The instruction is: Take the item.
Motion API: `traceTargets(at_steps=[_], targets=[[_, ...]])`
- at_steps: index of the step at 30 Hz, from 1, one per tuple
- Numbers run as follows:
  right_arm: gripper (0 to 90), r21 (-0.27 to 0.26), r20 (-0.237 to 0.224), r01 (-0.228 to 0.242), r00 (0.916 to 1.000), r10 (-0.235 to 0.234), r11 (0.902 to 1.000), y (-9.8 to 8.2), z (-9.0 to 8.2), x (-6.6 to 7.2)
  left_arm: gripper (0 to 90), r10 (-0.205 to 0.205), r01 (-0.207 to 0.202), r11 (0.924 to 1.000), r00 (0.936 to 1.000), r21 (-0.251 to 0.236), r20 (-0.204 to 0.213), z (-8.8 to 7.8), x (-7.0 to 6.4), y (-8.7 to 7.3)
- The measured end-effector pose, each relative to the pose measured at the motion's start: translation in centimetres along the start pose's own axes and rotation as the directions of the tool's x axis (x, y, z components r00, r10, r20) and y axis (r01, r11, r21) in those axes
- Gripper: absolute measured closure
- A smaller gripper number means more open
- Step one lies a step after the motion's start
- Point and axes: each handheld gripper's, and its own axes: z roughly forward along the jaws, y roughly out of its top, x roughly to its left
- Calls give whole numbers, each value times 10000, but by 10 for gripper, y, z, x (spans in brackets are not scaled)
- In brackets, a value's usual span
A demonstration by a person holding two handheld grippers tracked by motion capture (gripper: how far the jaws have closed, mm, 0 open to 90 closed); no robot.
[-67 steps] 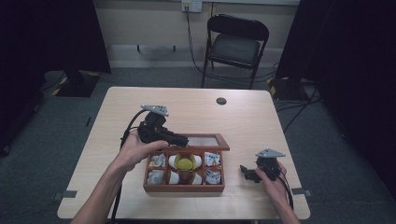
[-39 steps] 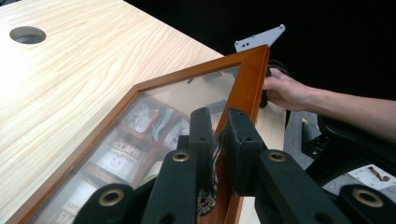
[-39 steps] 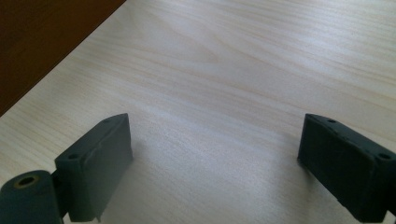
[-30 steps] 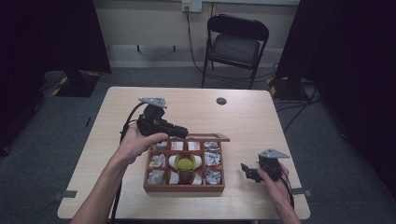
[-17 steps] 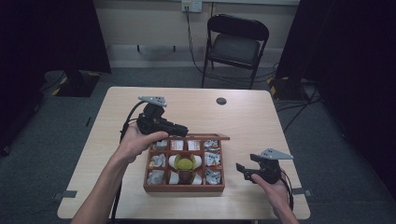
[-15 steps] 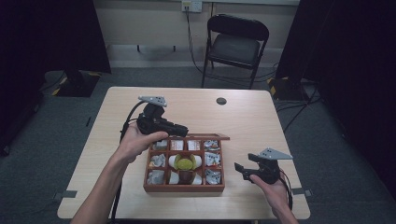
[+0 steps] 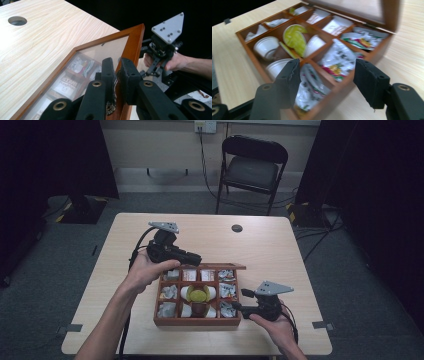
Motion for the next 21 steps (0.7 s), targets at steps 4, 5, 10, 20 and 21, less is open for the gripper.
traceTargets(at_steps=[4,5,10,20,21], targets=[[376,42,-385,244,9990,-242,9997,8,9,13,818,52,-52,10000,10000,52,61,0,0,0],[376,92,-495,336,9982,-331,9994,10,11,16,818,48,-48,10000,10000,46,68,0,0,0],[390,374,-1152,604,9918,-557,9975,18,30,32,818,130,-130,9999,9999,84,56,0,0,0],[474,931,-1861,1335,9758,-1145,9867,35,63,51,819,145,-145,9999,9999,57,27,0,-1,0],[479,1054,-1912,1448,9738,-1229,9838,36,67,54,819,157,-157,9999,9999,72,45,0,-1,-1]])
